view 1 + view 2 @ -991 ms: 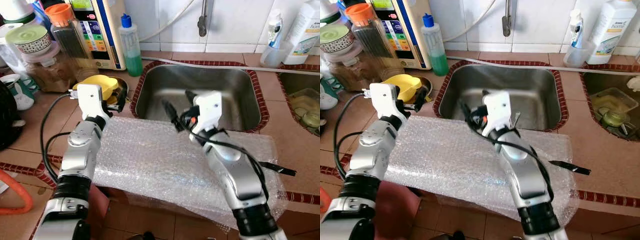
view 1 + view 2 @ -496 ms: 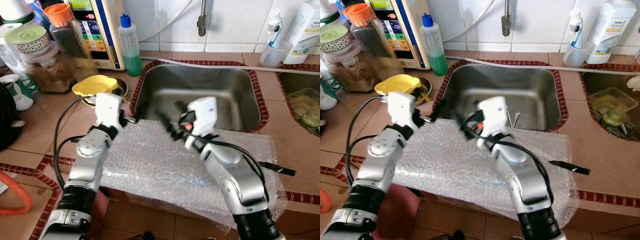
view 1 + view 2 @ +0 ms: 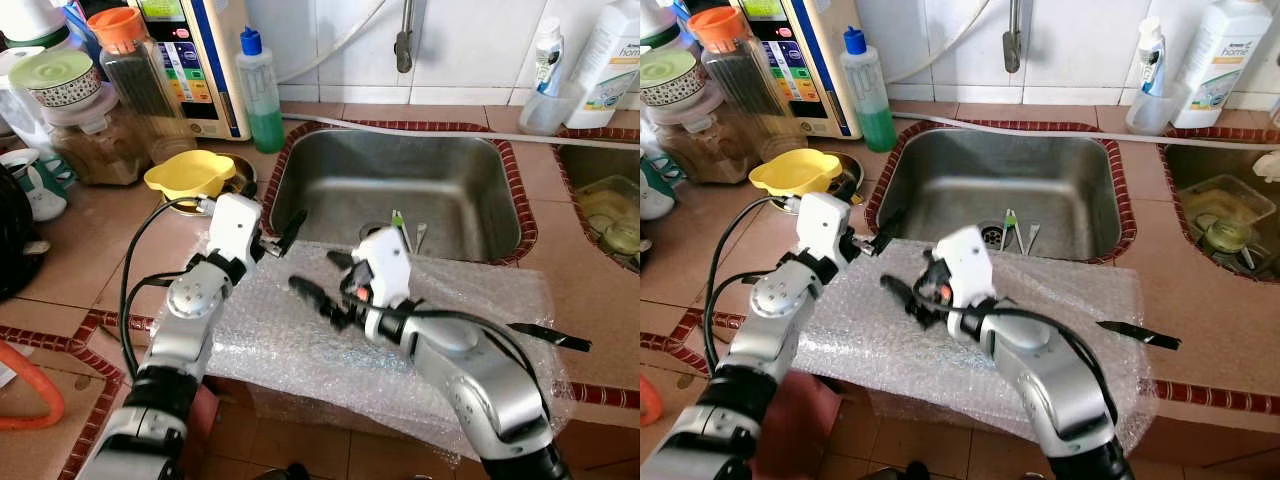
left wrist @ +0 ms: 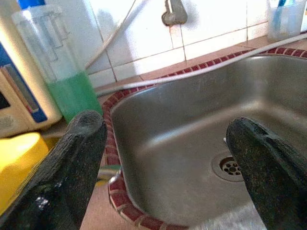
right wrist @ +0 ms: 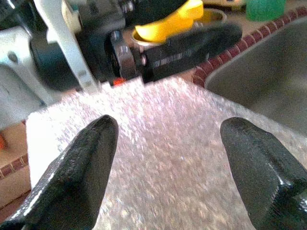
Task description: Kitchen organization
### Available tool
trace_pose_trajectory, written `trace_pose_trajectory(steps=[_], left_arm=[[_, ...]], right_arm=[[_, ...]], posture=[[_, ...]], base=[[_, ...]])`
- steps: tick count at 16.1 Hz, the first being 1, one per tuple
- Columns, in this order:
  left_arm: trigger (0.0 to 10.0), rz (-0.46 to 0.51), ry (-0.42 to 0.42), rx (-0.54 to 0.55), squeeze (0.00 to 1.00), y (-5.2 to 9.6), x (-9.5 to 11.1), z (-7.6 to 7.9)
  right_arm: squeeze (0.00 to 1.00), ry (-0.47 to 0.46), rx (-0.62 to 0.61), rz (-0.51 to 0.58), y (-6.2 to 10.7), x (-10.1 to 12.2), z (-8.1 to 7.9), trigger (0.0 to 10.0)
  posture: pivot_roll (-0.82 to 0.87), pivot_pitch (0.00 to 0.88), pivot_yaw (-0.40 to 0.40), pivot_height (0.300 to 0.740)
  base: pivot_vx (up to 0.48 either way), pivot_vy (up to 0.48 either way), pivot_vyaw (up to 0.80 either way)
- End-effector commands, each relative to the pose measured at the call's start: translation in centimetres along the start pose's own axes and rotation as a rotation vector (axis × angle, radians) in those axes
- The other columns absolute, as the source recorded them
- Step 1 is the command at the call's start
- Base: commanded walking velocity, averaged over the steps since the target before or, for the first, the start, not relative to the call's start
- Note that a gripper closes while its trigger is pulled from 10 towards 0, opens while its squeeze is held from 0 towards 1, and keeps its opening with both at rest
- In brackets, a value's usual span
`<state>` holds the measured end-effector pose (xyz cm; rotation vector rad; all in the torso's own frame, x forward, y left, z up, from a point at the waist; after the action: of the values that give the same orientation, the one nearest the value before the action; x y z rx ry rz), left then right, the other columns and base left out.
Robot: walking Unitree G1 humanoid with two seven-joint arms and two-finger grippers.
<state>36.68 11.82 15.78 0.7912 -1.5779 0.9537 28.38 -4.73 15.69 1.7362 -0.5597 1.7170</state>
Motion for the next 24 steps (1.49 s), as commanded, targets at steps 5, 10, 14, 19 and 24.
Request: trace_pose_trajectory(steps=[5, 10, 14, 19, 24], left_arm=[[10.0, -0.018, -0.031, 0.046, 0.0, -0.3, -0.5, -1.3], [10.0, -0.05, -0.029, 0.053, 0.0, -0.4, -1.3, -2.0], [7.7, -0.074, -0.048, 0.093, 0.0, -0.9, -1.4, -2.9], [0.0, -0.109, -0.048, 0.184, 0.0, -0.7, -1.7, -4.7], [0.0, -0.121, -0.054, 0.189, 0.0, -0.3, -1.9, -5.2]], right_arm=[[0.0, 0.05, -0.216, 0.048, 2.8, 0.9, 3.1, 10.0], [0.0, 0.056, -0.211, 0.051, 4.3, 0.6, 3.2, 10.0], [0.0, 0.053, -0.183, 0.106, 3.6, 1.9, 2.4, 10.0], [0.0, 0.053, -0.173, 0.123, 3.3, 2.4, 2.2, 10.0], [0.0, 0.054, -0.169, 0.132, 3.1, 2.6, 2.3, 10.0]], posture=[[-0.28, 0.127, 0.131, 0.74], [-0.3, 0.135, 0.134, 0.74], [-0.31, 0.136, 0.128, 0.74], [-0.31, 0.137, 0.128, 0.74], [-0.31, 0.135, 0.125, 0.74]], base=[[0.0, 0.0, 0.0], [0.0, 0.0, 0.0], [0.0, 0.0, 0.0], [0.0, 0.0, 0.0], [0.0, 0.0, 0.0]])
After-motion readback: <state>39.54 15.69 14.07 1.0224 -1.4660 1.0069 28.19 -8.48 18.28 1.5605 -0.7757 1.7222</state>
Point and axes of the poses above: a point about 5 cm out from each wrist's last joint towards the gripper, its own y axis pointing back from the gripper into the wrist, its own x axis along the axis of the wrist's last joint, z = x × y, the point moved 2 cm from there along -y, pointing out of the wrist towards the gripper, and after that the axes turned 8 degrees about y, right-handed, at the moved point
